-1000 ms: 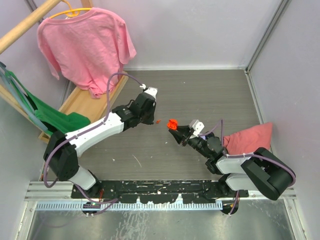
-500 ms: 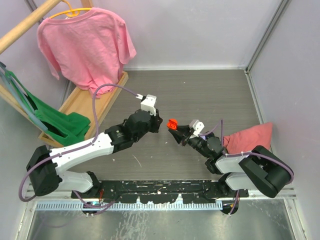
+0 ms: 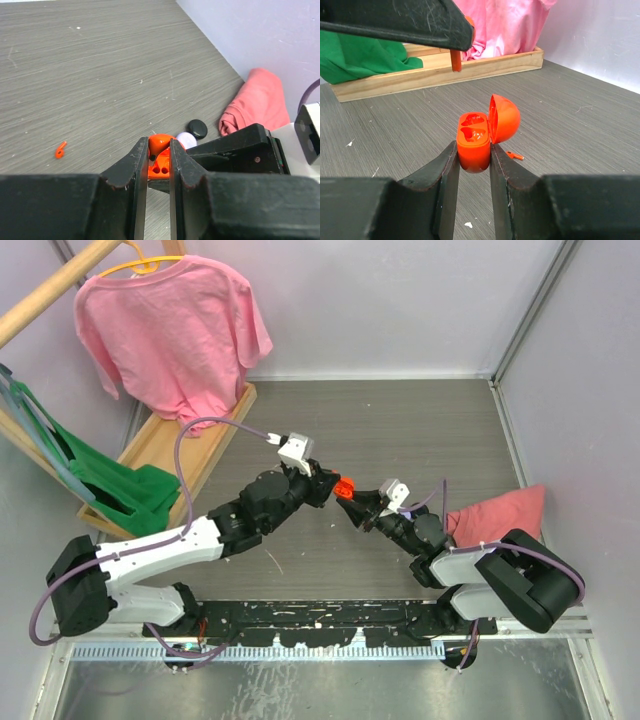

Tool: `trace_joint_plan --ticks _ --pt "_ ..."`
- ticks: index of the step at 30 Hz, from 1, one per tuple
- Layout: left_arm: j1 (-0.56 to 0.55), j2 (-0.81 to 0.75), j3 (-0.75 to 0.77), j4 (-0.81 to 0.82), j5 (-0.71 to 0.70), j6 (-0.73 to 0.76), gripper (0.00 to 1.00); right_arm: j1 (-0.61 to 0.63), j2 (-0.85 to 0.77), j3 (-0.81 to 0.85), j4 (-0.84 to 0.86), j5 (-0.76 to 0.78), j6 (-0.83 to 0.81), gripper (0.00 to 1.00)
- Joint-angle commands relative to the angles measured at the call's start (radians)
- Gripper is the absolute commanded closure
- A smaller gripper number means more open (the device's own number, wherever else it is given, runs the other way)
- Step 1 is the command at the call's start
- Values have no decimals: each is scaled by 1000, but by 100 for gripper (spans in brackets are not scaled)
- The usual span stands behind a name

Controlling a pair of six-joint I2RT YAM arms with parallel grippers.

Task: Insert the wireless bluetooth earbuds into the charging case
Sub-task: Place the earbud in the charging case.

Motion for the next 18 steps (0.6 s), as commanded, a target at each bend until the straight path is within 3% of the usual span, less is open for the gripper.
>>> trace_joint_plan --ticks 1,18 --pt "-10 24 -5 173 45 -15 83 -2 1 13 112 -18 3 99" --pt "-33 72 -27 177 61 -37 84 -3 -14 4 115 5 3 99"
